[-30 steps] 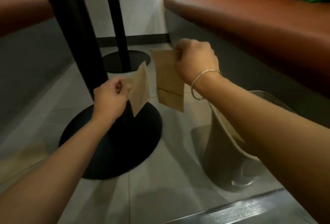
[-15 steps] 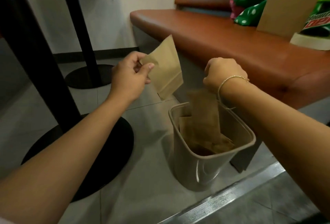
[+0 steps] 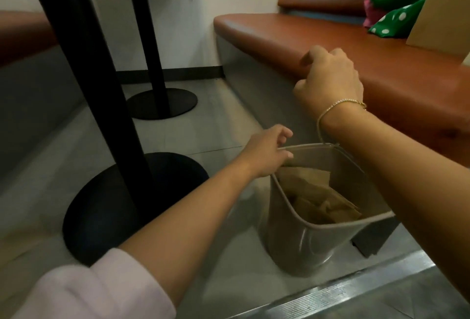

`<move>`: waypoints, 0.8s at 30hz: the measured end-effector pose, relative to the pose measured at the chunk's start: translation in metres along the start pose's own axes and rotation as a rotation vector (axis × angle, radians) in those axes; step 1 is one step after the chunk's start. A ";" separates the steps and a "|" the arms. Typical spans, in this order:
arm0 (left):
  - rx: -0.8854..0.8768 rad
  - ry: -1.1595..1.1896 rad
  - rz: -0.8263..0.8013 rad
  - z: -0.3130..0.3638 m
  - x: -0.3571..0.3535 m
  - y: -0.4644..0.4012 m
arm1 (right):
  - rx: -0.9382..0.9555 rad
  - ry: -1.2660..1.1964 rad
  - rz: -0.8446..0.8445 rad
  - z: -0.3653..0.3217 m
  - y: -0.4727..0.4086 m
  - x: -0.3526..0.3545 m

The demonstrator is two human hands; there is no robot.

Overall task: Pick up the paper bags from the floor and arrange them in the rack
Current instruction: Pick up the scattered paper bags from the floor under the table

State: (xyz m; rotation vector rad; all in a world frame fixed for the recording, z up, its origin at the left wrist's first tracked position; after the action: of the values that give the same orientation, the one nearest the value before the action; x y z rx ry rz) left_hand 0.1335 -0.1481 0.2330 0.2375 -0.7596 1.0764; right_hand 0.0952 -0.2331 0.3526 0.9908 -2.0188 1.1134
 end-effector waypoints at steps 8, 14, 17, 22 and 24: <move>0.231 0.037 0.328 -0.072 0.041 0.036 | 0.324 0.020 -0.333 -0.040 0.025 -0.065; 0.686 -0.204 0.386 -0.227 0.091 0.148 | 0.548 -0.007 -0.595 -0.113 0.082 -0.161; 0.953 -0.283 0.329 -0.286 0.102 0.210 | 0.600 -0.004 -0.681 -0.134 0.106 -0.207; 1.231 -0.402 0.014 -0.348 0.097 0.290 | 0.657 0.037 -0.853 -0.149 0.142 -0.267; 1.285 -0.426 -0.075 -0.366 0.086 0.308 | 0.667 0.054 -0.910 -0.152 0.153 -0.286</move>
State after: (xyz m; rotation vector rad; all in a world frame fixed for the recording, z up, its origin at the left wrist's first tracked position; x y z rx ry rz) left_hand 0.0529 0.2514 -0.0315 1.6062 -0.3112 1.3316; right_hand 0.1417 0.0446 0.1314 1.9066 -0.8899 1.2286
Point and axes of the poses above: each hand's wrist, its own y-axis away from the middle knuckle, its own x-axis out of the back of the hand, z = x × y, the point moved 3 cm from there along -y, towards the middle knuckle, and after that the axes turned 5 degrees about -x, right-handed, at the moved point
